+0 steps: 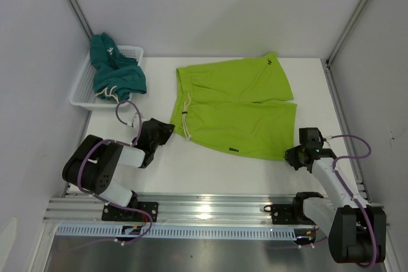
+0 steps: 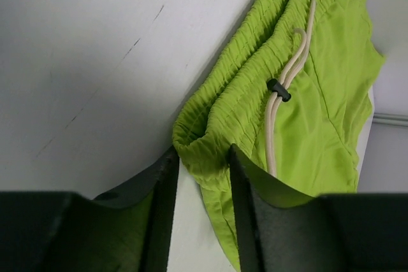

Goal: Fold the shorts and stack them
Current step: Fold the shorts

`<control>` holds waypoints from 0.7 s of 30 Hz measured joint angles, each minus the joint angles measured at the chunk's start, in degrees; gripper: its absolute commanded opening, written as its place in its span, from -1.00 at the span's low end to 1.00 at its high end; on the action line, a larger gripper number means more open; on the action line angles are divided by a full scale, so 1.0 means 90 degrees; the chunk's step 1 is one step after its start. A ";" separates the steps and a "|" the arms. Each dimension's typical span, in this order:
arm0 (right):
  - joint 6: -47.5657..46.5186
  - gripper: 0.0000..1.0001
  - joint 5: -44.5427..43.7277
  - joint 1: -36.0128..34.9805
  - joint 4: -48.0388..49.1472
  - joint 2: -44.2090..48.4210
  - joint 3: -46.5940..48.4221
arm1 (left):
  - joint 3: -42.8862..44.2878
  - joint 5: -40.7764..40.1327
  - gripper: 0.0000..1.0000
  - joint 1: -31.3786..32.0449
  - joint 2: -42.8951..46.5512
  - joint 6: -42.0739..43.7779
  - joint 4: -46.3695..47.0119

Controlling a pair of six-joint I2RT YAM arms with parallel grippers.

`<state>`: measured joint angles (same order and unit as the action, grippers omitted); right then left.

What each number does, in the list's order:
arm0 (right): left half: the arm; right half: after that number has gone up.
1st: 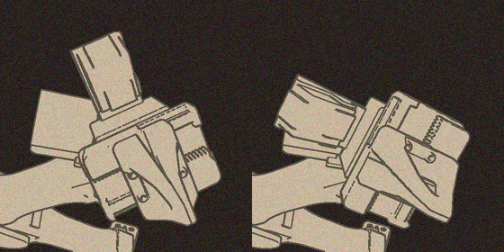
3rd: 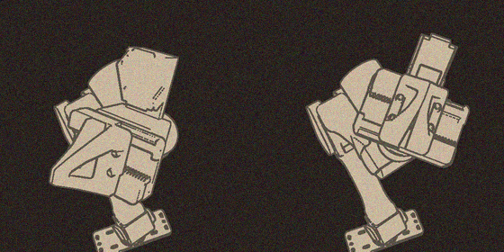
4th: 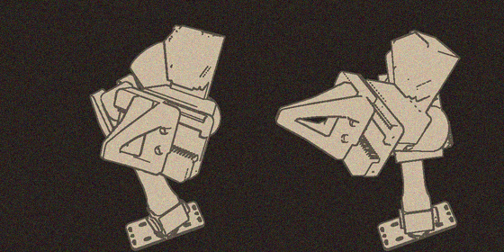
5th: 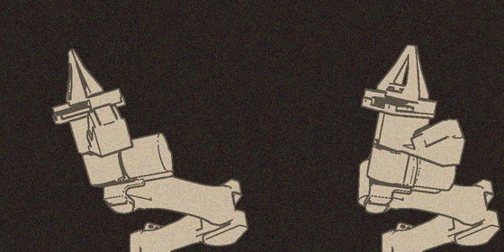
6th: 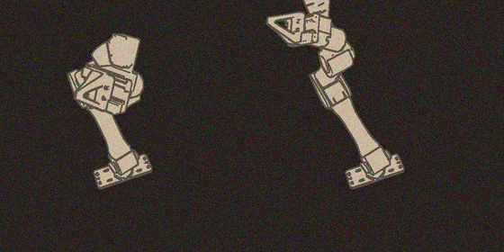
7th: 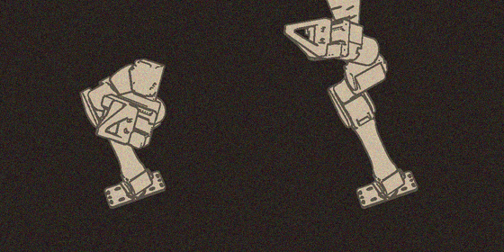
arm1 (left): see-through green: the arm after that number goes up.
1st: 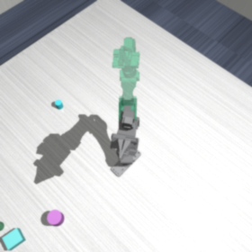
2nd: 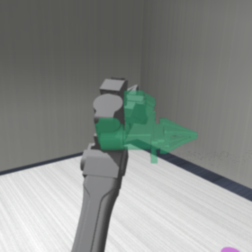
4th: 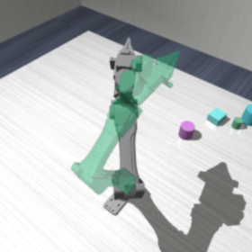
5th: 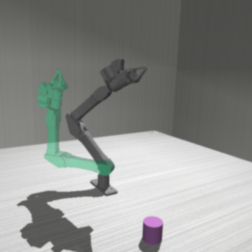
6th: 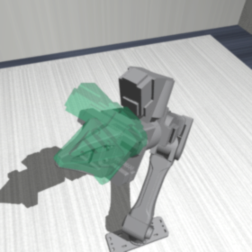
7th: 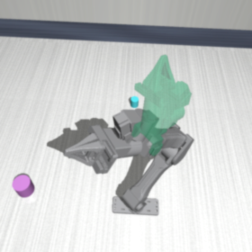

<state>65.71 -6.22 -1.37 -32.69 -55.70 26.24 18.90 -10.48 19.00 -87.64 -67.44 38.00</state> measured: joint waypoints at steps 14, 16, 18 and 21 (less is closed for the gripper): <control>-0.0044 -1.00 -0.0024 -0.0046 -0.0578 0.0311 0.0148 | 0.0056 -0.0041 -1.00 0.0000 0.0294 0.0216 -0.0301; -0.0061 -1.00 -0.0027 -0.0061 -0.0704 0.0495 0.0204 | 0.0024 -0.0041 -1.00 0.0002 0.0568 0.0277 -0.0425; -0.0080 -1.00 -0.0029 -0.0109 -0.0843 0.0665 0.0248 | -0.0005 -0.0029 -1.00 0.0005 0.0809 0.0335 -0.0546; -0.0078 -1.00 -0.0053 -0.0221 -0.1188 0.0746 0.0364 | -0.0121 0.0019 -1.00 0.0015 0.1139 0.0391 -0.0670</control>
<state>65.01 -6.70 -3.36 -43.38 -48.99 29.52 17.80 -10.31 19.14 -77.38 -63.92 31.97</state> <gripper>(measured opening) 0.014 0.026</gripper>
